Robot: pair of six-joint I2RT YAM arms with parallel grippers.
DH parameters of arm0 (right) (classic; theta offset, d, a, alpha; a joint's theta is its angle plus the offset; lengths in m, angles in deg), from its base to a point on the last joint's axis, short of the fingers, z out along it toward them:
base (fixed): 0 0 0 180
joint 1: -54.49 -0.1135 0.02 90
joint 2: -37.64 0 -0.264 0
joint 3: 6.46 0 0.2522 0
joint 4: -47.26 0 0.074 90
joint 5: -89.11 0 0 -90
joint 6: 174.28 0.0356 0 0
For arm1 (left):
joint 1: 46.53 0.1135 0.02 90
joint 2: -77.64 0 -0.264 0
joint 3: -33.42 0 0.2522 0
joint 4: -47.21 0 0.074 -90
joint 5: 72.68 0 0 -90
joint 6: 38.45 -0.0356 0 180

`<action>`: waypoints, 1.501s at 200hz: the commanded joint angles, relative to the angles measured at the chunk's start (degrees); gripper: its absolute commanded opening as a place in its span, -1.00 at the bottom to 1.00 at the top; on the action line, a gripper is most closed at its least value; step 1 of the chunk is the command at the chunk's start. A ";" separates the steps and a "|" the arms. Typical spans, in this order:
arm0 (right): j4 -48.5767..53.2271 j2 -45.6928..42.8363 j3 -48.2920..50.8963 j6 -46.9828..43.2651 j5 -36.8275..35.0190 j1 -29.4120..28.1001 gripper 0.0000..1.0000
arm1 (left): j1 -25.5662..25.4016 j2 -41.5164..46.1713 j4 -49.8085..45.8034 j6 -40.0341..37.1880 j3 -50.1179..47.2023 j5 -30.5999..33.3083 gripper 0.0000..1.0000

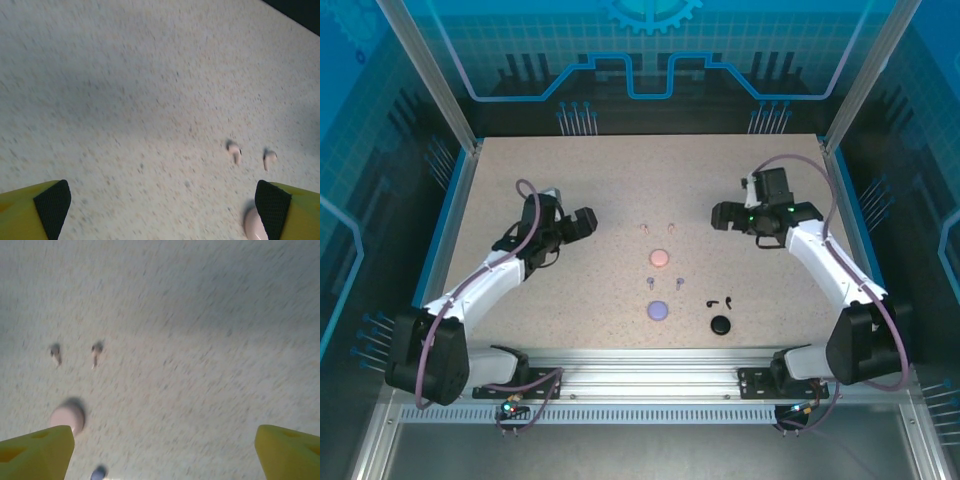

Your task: Insert wireless bluetooth earbuds into charging case

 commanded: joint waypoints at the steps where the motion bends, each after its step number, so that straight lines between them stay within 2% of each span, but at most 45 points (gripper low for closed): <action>1: 11.08 -1.88 -1.72 4.98 -3.53 -6.51 0.88 | -2.30 1.54 -4.42 8.86 1.38 -1.03 0.97; 32: 15.07 -2.11 -1.09 11.83 -5.71 -16.18 0.86 | -5.05 1.71 -4.48 13.26 0.47 -0.85 0.97; 64: 16.23 0.11 -1.24 20.11 -8.23 -27.43 0.86 | -5.29 1.64 -5.90 15.33 1.58 -0.39 0.97; 91: 17.00 6.02 -3.41 24.03 -10.15 -34.60 0.88 | -5.29 1.54 -9.01 14.86 3.74 1.55 0.97; 120: 17.78 14.59 -7.27 24.15 -9.85 -39.29 0.89 | -4.81 1.49 -11.75 13.49 5.77 3.71 0.97; 175: 19.39 25.89 -12.28 25.30 -8.95 -43.78 0.89 | 0.31 1.78 -11.42 14.06 5.87 0.19 0.98; 208: 18.39 27.66 -11.91 26.62 -7.81 -44.53 0.83 | 1.26 2.63 -10.65 13.81 4.85 -0.33 0.97; 266: 16.71 29.96 -10.74 27.16 -7.54 -44.46 0.59 | 1.39 3.47 -9.94 14.17 3.23 -1.24 0.97; 300: 15.34 30.63 -10.09 27.14 -6.91 -43.96 0.54 | 1.39 3.29 -9.33 14.54 2.61 -1.66 0.97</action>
